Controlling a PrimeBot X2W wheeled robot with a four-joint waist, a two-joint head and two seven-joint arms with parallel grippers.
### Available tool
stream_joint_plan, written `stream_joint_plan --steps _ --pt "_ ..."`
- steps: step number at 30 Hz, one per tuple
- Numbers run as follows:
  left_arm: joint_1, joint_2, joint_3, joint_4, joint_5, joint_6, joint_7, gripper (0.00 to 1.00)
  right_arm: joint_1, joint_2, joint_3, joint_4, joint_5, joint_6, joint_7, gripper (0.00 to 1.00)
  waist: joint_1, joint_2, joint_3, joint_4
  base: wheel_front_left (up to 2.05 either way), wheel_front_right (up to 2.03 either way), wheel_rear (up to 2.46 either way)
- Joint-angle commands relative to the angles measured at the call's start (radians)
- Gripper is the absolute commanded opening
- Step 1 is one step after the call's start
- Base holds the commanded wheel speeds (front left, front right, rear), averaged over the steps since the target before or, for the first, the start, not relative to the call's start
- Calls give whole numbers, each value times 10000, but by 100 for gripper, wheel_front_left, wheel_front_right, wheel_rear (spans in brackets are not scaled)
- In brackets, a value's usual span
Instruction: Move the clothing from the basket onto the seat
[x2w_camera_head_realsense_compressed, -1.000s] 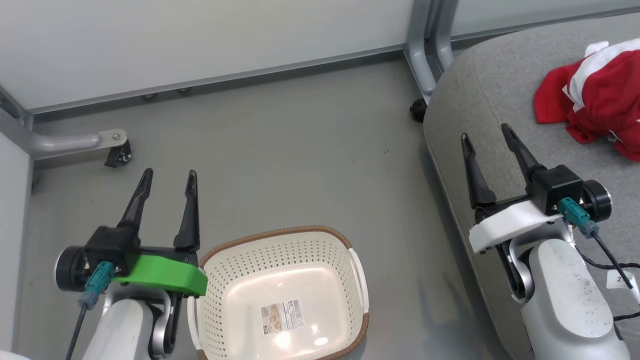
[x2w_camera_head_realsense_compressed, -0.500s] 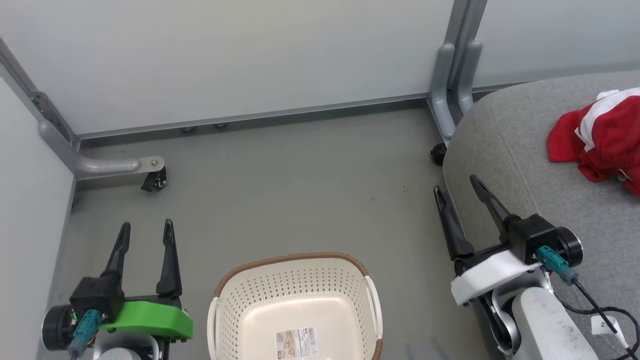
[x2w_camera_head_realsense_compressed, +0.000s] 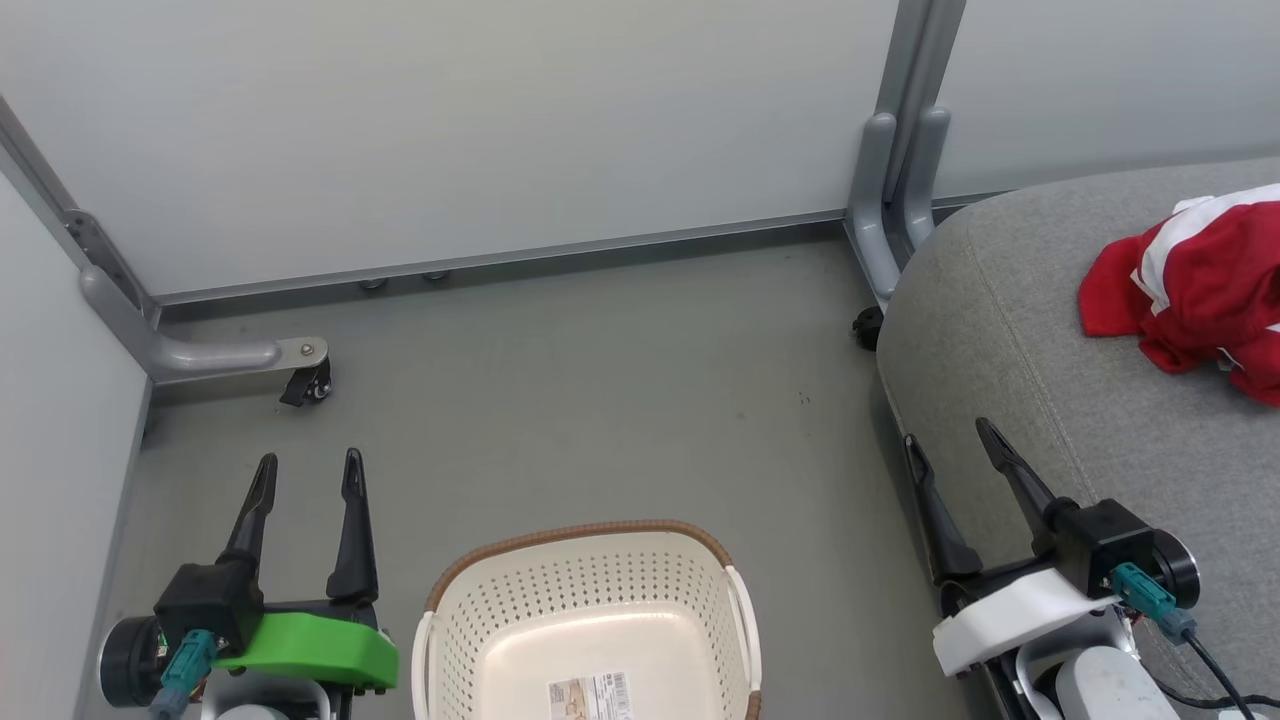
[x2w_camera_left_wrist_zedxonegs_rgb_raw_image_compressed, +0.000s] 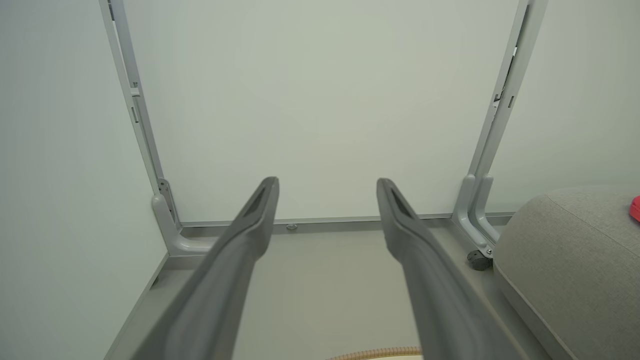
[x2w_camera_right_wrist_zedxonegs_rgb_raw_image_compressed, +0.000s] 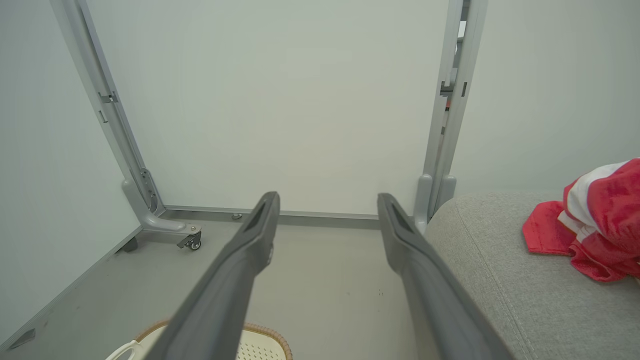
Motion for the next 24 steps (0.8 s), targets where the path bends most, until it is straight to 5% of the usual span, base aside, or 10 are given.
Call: stream_joint_plan --steps 1,24 --pt "176 -13 50 -4 8 -54 -6 100 151 -29 -60 -51 45 -11 -18 100 1 87 -2 3 0 0 0" --pt "100 -201 379 163 299 -297 -6 100 252 -29 -228 -185 126 -11 -18 100 1 87 14 74 0 0 0"
